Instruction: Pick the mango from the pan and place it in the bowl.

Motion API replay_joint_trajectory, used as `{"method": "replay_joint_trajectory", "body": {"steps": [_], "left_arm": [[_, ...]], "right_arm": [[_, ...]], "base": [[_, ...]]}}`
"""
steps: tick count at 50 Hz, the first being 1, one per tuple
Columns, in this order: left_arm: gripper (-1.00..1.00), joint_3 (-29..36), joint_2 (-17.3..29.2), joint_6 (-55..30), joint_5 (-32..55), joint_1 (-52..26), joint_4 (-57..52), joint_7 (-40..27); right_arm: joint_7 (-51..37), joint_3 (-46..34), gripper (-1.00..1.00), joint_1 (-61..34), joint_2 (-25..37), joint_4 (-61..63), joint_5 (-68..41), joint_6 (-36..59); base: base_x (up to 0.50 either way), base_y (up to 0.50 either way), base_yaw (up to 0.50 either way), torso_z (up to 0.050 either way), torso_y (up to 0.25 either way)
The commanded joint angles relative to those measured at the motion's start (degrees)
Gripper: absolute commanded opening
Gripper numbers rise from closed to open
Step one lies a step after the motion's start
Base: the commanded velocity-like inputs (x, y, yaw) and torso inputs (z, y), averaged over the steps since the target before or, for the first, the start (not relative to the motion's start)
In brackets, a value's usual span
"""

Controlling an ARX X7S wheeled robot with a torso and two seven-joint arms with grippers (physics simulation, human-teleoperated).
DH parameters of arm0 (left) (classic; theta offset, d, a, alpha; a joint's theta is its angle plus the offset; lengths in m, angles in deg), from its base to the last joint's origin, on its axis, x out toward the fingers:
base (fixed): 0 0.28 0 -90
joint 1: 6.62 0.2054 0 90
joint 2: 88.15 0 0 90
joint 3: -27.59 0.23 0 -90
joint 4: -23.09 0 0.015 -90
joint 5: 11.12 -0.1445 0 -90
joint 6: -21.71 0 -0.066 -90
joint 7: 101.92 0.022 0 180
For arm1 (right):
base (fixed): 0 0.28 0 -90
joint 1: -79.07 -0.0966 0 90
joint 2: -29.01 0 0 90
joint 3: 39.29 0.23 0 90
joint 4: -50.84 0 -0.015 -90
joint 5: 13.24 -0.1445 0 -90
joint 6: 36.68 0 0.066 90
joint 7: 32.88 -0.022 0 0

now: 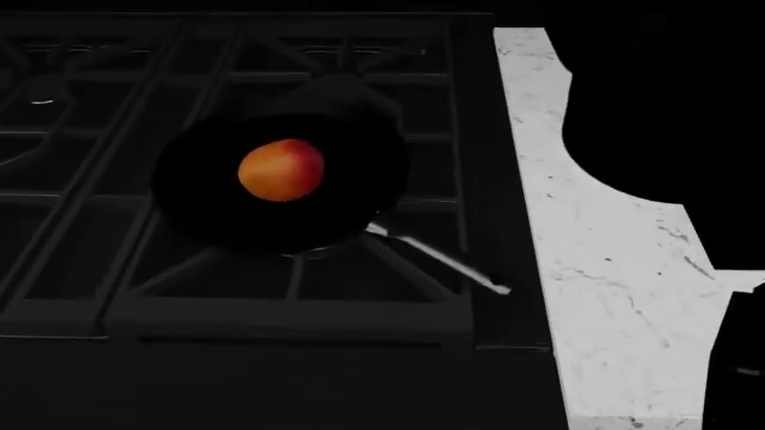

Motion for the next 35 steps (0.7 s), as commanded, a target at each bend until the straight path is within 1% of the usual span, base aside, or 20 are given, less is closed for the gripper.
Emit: {"method": "replay_joint_trajectory", "body": {"steps": [1, 7, 9, 10, 11, 20, 29, 35], "left_arm": [[1.00, -0.74, -0.63, -0.25, -0.71, -2.21, 2.20, 1.06], [1.00, -1.60, -0.87, 0.53, 0.65, -3.04, 3.15, 0.13], [1.00, -3.39, -1.72, 2.27, 2.13, 0.54, 0.67, -1.54], [1.00, -2.74, -1.42, 1.76, 2.00, -1.88, 2.94, -1.24], [1.00, -2.89, -1.36, 1.84, 2.23, -2.21, 3.38, -1.38], [1.00, -2.39, -0.94, 1.26, 1.69, -2.02, 3.28, -0.98], [1.00, -3.48, -0.69, 1.94, 2.68, -1.50, 3.66, -2.02], [1.00, -3.42, -0.40, 1.70, 2.51, -1.15, 3.24, -1.78]], "right_arm": [[1.64, 0.18, 1.00, 0.35, -0.86, -0.18, 1.26, -0.73], [2.13, -0.81, 1.00, 0.13, -0.77, -1.23, 2.25, -1.43], [1.98, -0.94, 1.00, -0.01, -0.74, -1.35, 2.27, -1.39], [1.96, -1.00, 1.00, 0.00, -0.77, -1.27, 2.19, -1.36], [2.06, -1.17, 1.00, 0.03, -0.79, -1.15, 2.16, -1.37], [2.44, -1.63, 1.00, 0.64, -0.89, -1.41, 2.10, -2.07], [2.50, -2.17, 1.00, 1.19, -1.11, -1.60, 2.08, -2.61], [2.94, -2.70, 1.00, 1.43, -0.76, -0.78, 2.69, -3.58]], "base": [[0.32, 0.00, 0.00, 0.000, 0.000], [0.32, 0.00, 0.00, 0.000, 0.003], [0.32, 0.00, 0.00, 0.000, 0.000], [0.32, 0.00, 0.00, 0.000, 0.000], [0.32, 0.00, 0.00, 0.000, 0.000], [0.32, 0.00, 0.00, 0.000, 0.000], [0.32, 0.00, 0.00, 0.000, 0.001], [0.03, 0.00, 0.00, 0.000, 0.000]]}}
